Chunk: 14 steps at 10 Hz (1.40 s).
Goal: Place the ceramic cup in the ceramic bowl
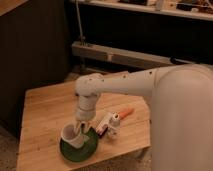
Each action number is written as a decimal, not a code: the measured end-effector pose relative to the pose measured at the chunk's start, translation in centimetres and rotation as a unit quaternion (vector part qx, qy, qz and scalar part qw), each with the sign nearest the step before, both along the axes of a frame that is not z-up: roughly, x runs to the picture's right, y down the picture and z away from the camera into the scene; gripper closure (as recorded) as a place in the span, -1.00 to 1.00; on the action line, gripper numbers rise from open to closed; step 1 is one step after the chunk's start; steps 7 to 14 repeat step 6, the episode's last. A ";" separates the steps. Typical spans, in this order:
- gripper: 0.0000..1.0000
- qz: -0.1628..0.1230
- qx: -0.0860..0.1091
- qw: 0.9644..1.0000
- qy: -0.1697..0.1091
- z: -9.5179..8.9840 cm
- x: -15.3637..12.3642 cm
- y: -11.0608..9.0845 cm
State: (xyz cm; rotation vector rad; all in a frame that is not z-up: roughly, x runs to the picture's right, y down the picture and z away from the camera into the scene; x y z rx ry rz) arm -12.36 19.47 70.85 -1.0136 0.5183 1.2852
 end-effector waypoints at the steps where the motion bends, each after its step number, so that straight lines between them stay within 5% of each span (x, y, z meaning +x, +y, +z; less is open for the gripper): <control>1: -0.60 -0.022 0.004 1.000 -0.001 -0.2 -0.6 0.0; 4: -0.60 -0.044 0.025 0.999 -0.001 -0.6 -0.8 -0.4; 6: -0.60 -0.068 0.068 0.995 0.004 -1.3 -1.6 -1.7; 14: -0.60 -0.068 0.068 0.995 0.004 -1.3 -1.6 -1.7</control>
